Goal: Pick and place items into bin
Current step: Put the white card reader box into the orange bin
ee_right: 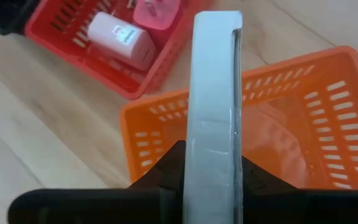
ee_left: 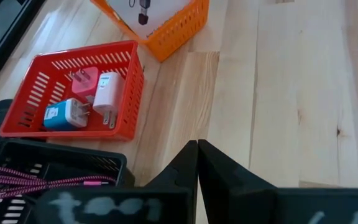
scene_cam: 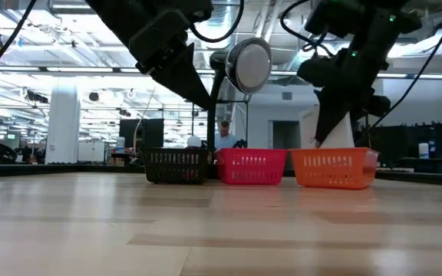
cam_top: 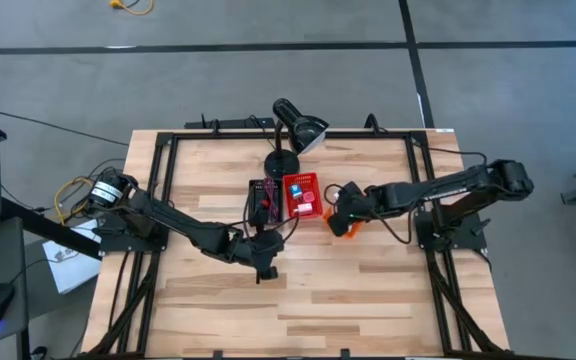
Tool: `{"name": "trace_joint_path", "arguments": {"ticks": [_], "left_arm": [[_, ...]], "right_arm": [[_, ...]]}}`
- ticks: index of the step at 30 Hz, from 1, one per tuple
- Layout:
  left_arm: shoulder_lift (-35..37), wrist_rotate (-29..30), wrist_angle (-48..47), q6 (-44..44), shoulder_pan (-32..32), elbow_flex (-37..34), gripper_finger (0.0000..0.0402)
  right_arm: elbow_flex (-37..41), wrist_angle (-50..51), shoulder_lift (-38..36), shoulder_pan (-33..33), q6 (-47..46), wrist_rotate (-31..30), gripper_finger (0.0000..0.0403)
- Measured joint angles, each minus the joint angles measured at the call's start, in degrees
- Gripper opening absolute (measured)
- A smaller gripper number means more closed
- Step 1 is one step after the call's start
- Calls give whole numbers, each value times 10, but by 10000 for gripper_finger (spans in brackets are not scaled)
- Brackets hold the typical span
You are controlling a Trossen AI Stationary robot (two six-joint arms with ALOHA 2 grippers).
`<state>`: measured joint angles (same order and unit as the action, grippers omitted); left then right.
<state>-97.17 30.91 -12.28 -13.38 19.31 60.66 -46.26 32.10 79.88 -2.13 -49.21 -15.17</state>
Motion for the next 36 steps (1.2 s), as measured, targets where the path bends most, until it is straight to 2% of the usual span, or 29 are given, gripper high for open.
{"name": "trace_joint_path", "arguments": {"ticks": [6,20,28,36], "left_arm": [[0,5,-4,0,0,0,0],[0,10,-7,-12,0,0,0],[0,10,-8,-14,0,0,0],[0,10,-9,-14,0,0,0]], "right_arm": [[0,6,12,-11,17,1,58],[-1,10,55,-36,22,-14,116],[-26,61,30,-34,42,-14,156],[-54,100,-8,-33,72,-39,153]]}}
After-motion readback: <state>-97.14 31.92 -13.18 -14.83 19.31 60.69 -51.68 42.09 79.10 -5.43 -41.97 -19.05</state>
